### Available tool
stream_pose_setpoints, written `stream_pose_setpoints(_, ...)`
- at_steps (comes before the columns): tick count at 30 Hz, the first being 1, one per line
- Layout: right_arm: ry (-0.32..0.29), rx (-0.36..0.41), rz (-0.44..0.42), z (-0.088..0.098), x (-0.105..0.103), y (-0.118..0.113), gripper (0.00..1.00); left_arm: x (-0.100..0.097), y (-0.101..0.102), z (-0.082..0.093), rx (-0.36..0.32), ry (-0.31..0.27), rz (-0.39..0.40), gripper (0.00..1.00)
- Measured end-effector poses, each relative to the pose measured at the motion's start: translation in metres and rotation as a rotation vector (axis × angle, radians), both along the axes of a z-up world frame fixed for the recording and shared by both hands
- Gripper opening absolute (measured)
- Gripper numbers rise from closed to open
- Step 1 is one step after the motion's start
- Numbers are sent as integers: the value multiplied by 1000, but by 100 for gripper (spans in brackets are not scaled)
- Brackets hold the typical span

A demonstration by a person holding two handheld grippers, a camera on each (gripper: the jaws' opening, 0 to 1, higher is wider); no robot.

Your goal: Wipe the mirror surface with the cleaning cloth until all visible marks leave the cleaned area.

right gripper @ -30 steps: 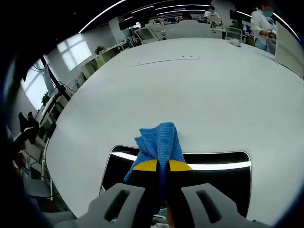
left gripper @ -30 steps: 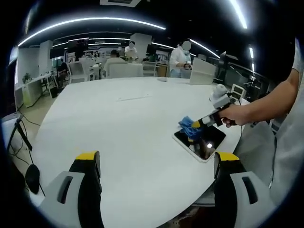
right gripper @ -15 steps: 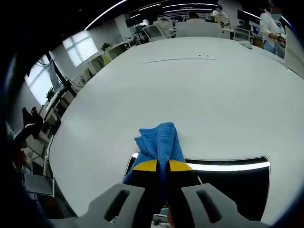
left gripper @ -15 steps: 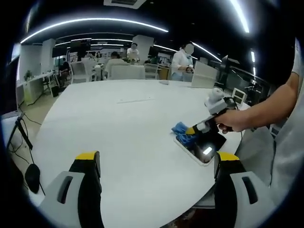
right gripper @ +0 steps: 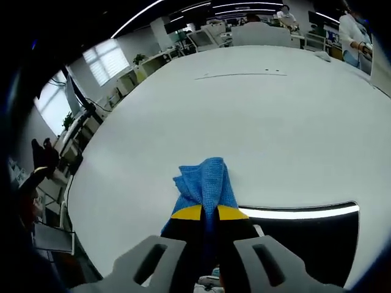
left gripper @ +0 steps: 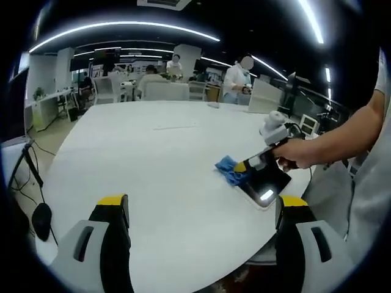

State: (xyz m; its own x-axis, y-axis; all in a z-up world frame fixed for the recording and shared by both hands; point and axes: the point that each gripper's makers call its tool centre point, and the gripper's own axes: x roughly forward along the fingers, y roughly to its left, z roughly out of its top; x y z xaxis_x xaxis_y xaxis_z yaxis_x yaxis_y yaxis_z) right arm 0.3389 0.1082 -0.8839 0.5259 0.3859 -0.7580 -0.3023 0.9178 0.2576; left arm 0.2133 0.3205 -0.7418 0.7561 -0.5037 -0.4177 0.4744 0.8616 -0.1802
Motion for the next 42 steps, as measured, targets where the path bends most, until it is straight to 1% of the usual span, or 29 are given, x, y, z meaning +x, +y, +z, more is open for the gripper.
stream_pose_setpoints(2,-7,-5,0,1,-1,1,2,-1,0,1,1,0,3,99)
stream_pose_setpoints(5,-30,-24,36,3,-3,1,2,-1,2,2,1,-3,6,99)
stream_pose_setpoints(8,-30,-22,37,3,-3,1,2,1,6,1,-2,-7,11,99)
stream_pose_setpoints(11,-16,-4,16,6,-7,0,2,0,2,4,0,-10,6,99)
stream_pose_setpoints(20,-31,-26,36,6,-14,-2,2,0,1,9,-1,-17,6,99)
stream_pose_setpoints(23,13,4,-17,8,-23,-3,2,1,0,9,-4,-16,4,99)
stream_pose_setpoints(25,12,2,-13,8,-24,-4,2,1,0,9,-5,-18,3,99)
stream_pose_setpoints(27,2,-17,13,4,-26,-3,2,0,-3,7,-7,-16,-2,99)
stream_pose_setpoints(33,19,-1,18,1,-35,-4,2,0,-12,8,-12,-21,-8,99)
stream_pose_setpoints(39,32,5,30,0,-44,-2,2,3,-11,10,-25,-33,7,99)
stream_pose_setpoints(42,39,0,39,0,-48,-1,2,0,-15,9,-18,-28,-10,99)
